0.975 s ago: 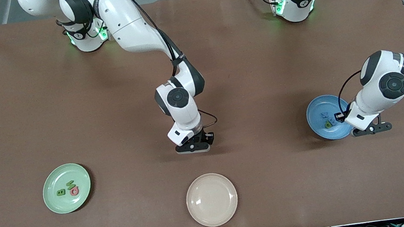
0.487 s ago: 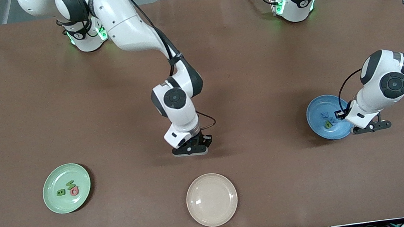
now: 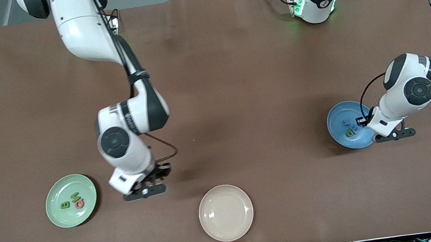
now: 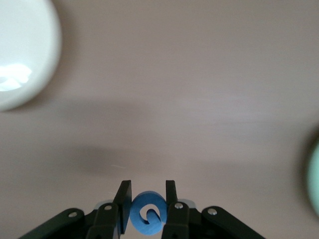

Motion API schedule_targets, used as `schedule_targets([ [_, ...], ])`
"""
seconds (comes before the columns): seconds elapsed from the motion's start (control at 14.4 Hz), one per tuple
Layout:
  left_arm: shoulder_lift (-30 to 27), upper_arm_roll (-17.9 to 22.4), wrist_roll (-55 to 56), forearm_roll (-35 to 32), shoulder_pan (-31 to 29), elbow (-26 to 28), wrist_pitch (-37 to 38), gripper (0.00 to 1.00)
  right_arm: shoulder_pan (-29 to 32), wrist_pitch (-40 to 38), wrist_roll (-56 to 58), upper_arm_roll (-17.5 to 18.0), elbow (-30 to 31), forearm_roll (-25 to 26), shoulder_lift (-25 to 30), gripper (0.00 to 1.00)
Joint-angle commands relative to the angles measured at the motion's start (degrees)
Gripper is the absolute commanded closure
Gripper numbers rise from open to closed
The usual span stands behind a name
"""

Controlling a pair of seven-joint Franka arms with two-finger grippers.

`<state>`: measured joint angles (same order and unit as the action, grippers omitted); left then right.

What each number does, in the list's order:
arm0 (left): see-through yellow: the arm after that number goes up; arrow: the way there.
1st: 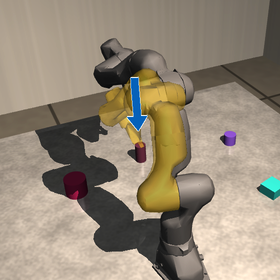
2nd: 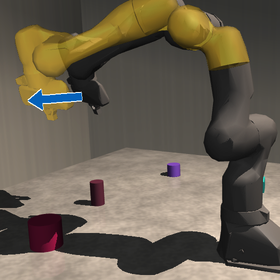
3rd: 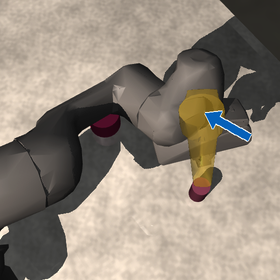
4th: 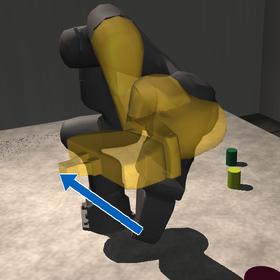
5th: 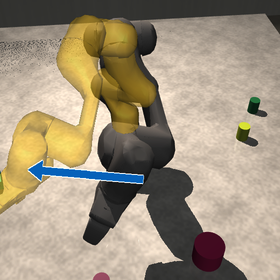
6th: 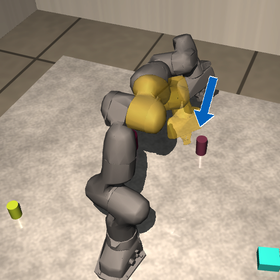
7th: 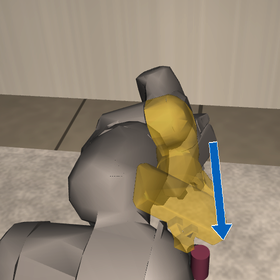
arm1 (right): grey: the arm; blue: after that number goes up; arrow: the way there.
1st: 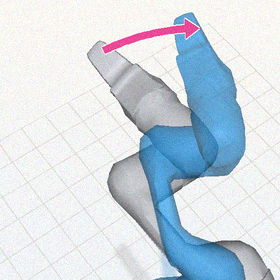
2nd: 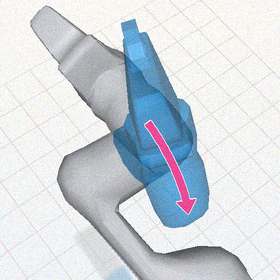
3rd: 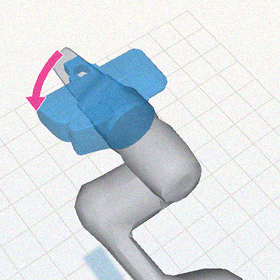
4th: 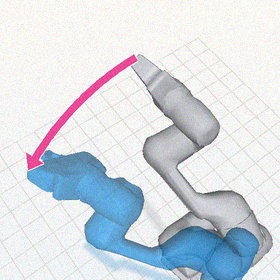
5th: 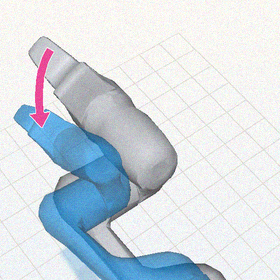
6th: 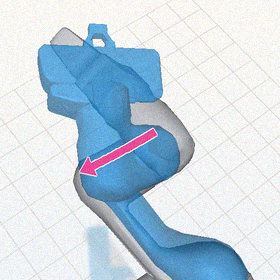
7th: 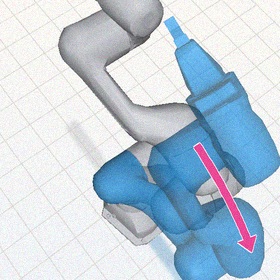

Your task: Sort upper and lower case letters into plates

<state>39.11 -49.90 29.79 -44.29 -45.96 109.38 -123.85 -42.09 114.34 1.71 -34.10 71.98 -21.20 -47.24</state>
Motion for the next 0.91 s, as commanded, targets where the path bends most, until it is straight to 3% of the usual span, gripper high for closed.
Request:
schedule_targets([
  [0.0, -0.87, -0.99, -0.43, 0.61, -0.36, -0.39, 0.01, 0.0, 5.05, -2.19, 12.21, -1.58, 2.63, 0.37, 0.48, 0.99],
  [0.14, -3.33, -4.23, -0.17, 0.96, -0.54, -2.23, 2.89, 0.0, 10.86, -1.75, 23.55, -1.49, 3.07, 0.11, -0.13, 0.99],
  [0.42, -3.51, -12.05, -0.96, 5.18, -0.45, -14.87, 19.49, 0.0, 18.08, 1.39, 31.25, 0.96, 5.08, -0.33, -1.89, 0.96],
  [0.63, -3.51, -16.71, -0.96, 5.18, -0.45, -22.43, 26.63, 0.0, 19.67, 5.8, 32.22, 3.34, 7.47, -0.24, -1.89, 0.84],
  [0.84, -3.51, -21.37, -0.96, 5.36, -0.45, -29.29, 34.88, 0.0, 18.8, 4.84, 31.34, 3.43, 7.56, -0.59, -1.63, 0.59],
])
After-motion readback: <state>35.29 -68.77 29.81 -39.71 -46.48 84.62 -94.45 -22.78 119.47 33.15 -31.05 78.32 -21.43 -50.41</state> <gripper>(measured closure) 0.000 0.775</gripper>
